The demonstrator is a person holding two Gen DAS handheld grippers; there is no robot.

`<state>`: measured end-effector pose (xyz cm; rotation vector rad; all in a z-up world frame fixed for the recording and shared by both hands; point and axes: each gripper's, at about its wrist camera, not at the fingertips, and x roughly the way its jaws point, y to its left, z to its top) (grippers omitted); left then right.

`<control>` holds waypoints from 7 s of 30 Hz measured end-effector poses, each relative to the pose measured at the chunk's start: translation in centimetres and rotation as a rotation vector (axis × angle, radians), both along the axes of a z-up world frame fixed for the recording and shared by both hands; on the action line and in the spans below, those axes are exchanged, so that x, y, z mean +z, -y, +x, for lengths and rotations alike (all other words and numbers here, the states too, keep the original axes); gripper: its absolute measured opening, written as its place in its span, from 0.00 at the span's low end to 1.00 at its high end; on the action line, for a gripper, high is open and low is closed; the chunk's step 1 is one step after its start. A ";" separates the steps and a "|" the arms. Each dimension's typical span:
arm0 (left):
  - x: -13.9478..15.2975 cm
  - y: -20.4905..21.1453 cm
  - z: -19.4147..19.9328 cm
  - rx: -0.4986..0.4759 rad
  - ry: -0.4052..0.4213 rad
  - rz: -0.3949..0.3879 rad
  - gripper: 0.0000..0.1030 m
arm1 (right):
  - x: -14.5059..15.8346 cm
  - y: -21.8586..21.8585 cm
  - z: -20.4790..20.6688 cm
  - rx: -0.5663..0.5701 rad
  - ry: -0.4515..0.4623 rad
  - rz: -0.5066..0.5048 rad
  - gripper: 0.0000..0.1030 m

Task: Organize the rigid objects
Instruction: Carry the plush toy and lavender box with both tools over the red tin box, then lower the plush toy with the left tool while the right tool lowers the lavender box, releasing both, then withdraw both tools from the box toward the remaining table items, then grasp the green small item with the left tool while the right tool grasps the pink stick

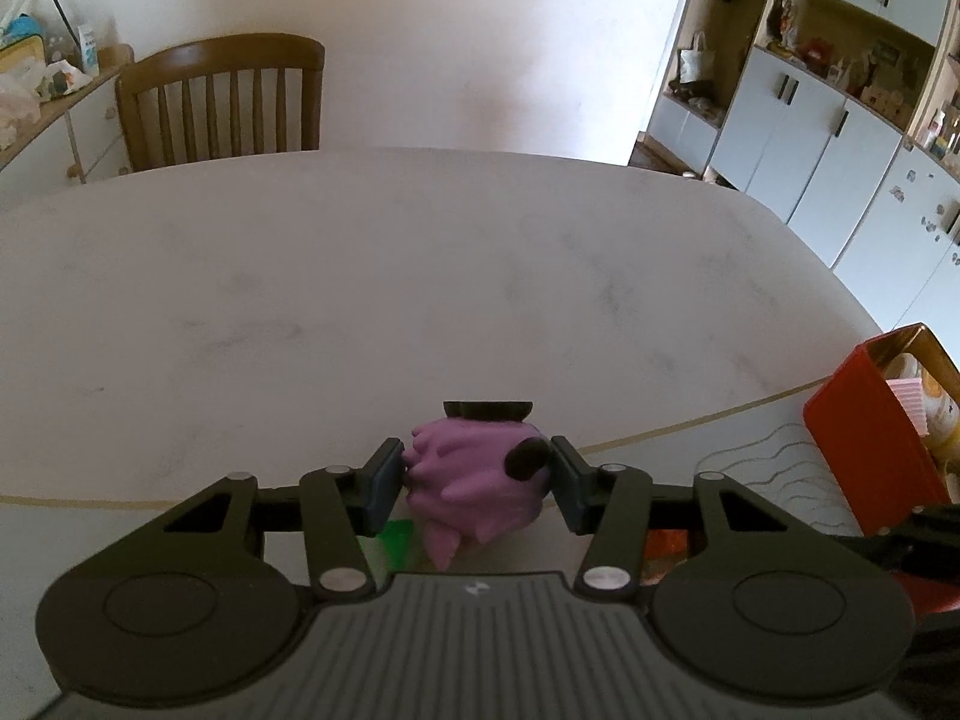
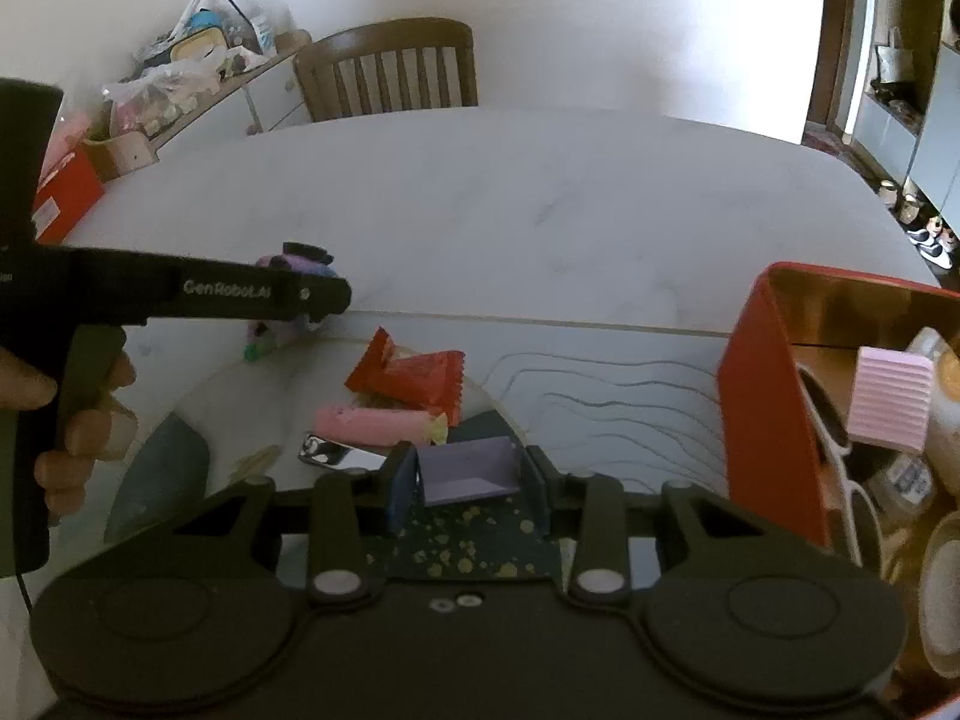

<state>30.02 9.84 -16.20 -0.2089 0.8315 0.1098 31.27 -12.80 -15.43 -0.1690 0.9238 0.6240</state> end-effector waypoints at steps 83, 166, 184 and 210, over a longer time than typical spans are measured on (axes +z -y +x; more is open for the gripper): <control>3.9 28.5 6.8 -0.182 -0.082 -0.006 0.49 | 2.9 18.8 0.3 0.048 0.067 0.026 0.36; 7.2 2.0 -10.8 -0.004 0.085 0.000 0.80 | 6.8 2.9 -7.5 -0.040 0.111 0.094 0.99; 1.1 -2.6 -6.5 0.097 0.042 0.013 0.80 | 2.5 -2.5 -3.3 -0.026 0.095 -0.020 0.99; -2.0 -1.5 -3.6 0.035 0.044 0.066 0.41 | -1.0 -5.6 0.9 -0.038 -0.043 -0.050 0.61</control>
